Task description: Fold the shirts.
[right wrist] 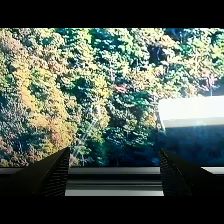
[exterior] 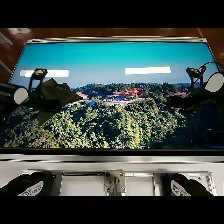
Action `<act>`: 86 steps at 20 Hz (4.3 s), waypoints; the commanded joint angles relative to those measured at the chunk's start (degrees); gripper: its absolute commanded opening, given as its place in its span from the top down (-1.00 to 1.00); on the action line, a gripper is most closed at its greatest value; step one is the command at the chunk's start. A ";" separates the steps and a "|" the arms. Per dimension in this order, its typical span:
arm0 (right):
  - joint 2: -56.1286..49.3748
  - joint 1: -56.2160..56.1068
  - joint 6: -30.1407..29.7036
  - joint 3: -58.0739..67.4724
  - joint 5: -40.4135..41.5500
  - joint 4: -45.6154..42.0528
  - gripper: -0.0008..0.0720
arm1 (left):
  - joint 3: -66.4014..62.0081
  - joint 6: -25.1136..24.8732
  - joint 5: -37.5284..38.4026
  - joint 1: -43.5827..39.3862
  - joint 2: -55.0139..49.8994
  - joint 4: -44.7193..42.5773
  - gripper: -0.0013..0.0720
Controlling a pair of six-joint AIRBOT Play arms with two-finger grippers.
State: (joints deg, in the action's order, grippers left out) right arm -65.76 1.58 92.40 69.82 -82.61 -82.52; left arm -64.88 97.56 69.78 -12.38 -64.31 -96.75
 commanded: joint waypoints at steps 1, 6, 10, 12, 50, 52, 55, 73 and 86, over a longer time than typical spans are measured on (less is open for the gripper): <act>-0.02 -0.02 0.13 0.04 1.01 0.37 -0.88 | -8.09 1.09 -2.29 11.23 -9.44 0.15 -0.99; -0.02 -0.02 0.11 0.04 6.01 0.37 -0.88 | -27.93 -0.81 -3.26 19.32 -30.95 10.40 -0.99; -0.02 -0.02 0.13 0.04 9.14 0.39 -0.88 | -40.13 -0.81 -2.73 19.56 -45.38 13.79 -0.99; -0.02 -0.02 0.15 0.04 10.25 0.61 -0.88 | -43.21 -0.81 -2.69 19.65 -50.07 13.86 -0.99; 2.86 0.15 -6.23 11.37 -14.21 -3.78 -0.87 | -33.35 -8.15 -6.27 -32.74 -35.43 43.80 -0.97; 0.46 0.15 -7.54 11.34 -12.46 -4.66 -0.87 | -33.35 -8.20 -0.94 -27.65 -34.47 42.95 -0.97; -3.48 0.22 -9.25 11.34 -11.91 -8.48 -0.87 | -33.09 -8.35 9.68 -16.63 -31.45 37.97 -0.97; -7.82 21.75 -19.93 -25.18 1.14 25.22 -0.88 | 3.06 -14.34 -18.25 -17.86 -30.80 59.41 -0.97; -7.82 8.85 -24.90 -35.74 17.22 41.24 -0.87 | -0.39 -17.44 -18.80 -16.55 -32.30 62.12 0.86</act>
State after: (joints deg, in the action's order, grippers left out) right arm -73.54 16.23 67.20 34.85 -71.59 -43.51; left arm -64.77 81.56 50.92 -28.97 -97.17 -34.76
